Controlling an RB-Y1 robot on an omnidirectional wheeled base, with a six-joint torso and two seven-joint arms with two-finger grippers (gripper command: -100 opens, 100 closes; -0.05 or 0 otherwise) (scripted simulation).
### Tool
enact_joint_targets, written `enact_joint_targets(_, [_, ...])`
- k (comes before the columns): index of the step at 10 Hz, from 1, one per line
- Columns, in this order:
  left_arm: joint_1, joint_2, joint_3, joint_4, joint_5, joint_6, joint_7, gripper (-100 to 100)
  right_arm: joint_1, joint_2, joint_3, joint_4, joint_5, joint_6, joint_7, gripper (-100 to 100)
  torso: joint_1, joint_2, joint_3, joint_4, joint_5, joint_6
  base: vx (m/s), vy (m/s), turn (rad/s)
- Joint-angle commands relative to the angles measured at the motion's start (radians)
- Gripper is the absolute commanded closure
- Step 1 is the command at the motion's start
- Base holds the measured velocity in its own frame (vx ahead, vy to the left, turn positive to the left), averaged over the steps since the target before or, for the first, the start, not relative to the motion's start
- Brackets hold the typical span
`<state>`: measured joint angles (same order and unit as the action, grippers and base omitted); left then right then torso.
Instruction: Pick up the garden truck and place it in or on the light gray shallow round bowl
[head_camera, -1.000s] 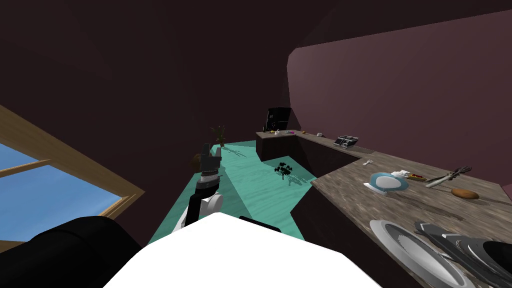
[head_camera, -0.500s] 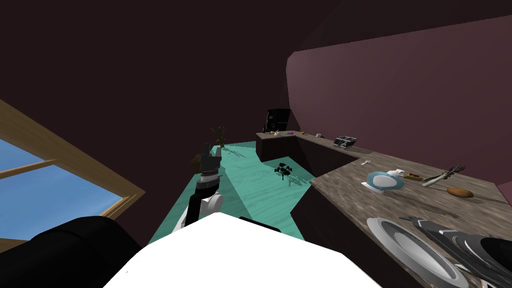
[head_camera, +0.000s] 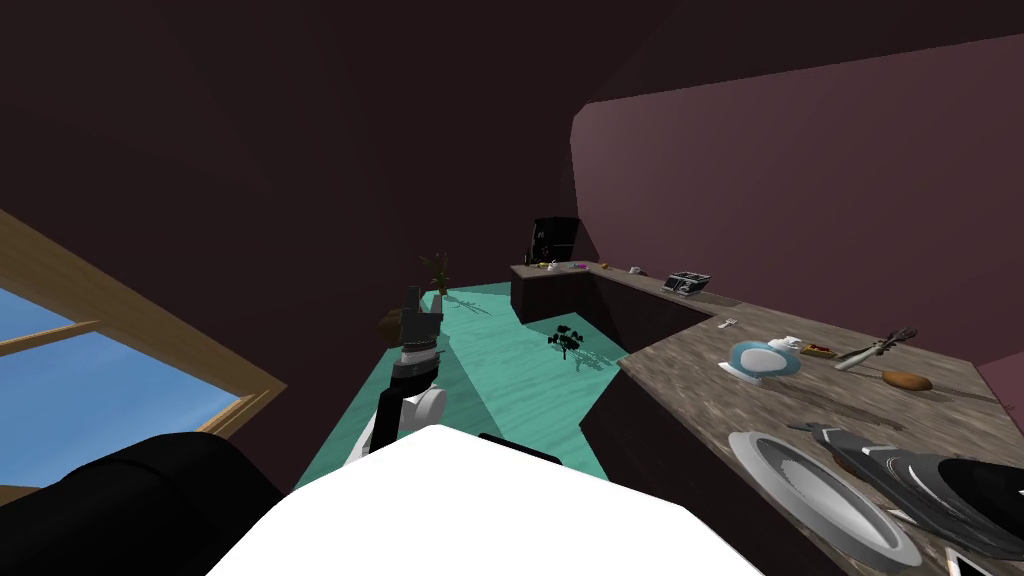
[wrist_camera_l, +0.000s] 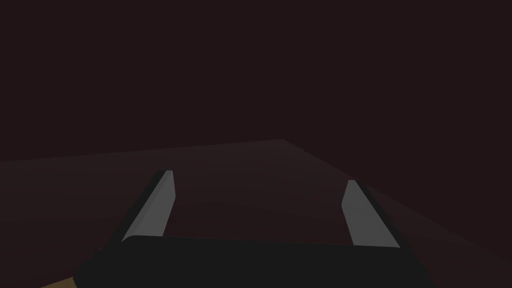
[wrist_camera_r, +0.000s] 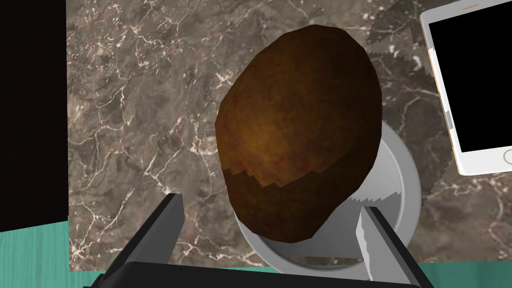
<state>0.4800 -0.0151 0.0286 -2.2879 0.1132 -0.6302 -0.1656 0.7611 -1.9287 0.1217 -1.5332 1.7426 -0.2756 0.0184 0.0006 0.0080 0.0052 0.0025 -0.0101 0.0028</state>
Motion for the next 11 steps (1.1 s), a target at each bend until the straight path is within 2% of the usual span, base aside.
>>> enact_joint_targets(1, [0.0, 0.0, 0.0, 0.0, 0.0, 0.0, 0.0, 0, 0.005, -0.05, 0.029, -0.018, -0.01, 0.022, -0.042, -100, 0.0, 0.0, 0.0, 0.0, 0.0, 0.0, -0.024, -0.03, -0.043])
enact_joint_targets(3, [0.0, 0.0, 0.0, 0.0, 0.0, 0.0, 0.0, 0, -0.002, -0.082, 0.022, -0.029, -0.019, 0.009, -0.049, -100, 0.0, 0.0, 0.0, 0.0, 0.0, 0.0, -0.018, -0.022, -0.017])
enact_joint_targets(4, [0.0, 0.0, 0.0, 0.0, 0.0, 0.0, 0.0, 0, -0.017, -0.126, 0.007, -0.051, -0.037, -0.018, -0.064, -100, 0.0, 0.0, 0.0, 0.0, 0.0, 0.0, -0.034, -0.051, -0.117])
enact_joint_targets(6, [0.0, 0.0, 0.0, 0.0, 0.0, 0.0, 0.0, 0, -0.017, -0.126, 0.007, -0.051, -0.037, -0.018, -0.064, -100, -0.001, 0.001, 0.001, 0.0, 0.0, 0.0, -0.019, -0.03, -0.015])
enact_joint_targets(8, [0.0, 0.0, 0.0, 0.0, 0.0, 0.0, 0.0, 0, -0.031, -0.17, -0.008, -0.074, -0.055, -0.044, -0.08, -100, 0.001, 0.0, 0.0, 0.0, 0.0, 0.0, -0.011, -0.022, -0.052])
enact_joint_targets(11, [0.0, 0.0, 0.0, 0.0, 0.0, 0.0, 0.0, 0, -0.035, -0.192, -0.015, -0.085, -0.064, -0.058, -0.087, -100, 0.0, 0.0, 0.0, 0.0, 0.0, 0.0, -0.015, -0.022, -0.029])
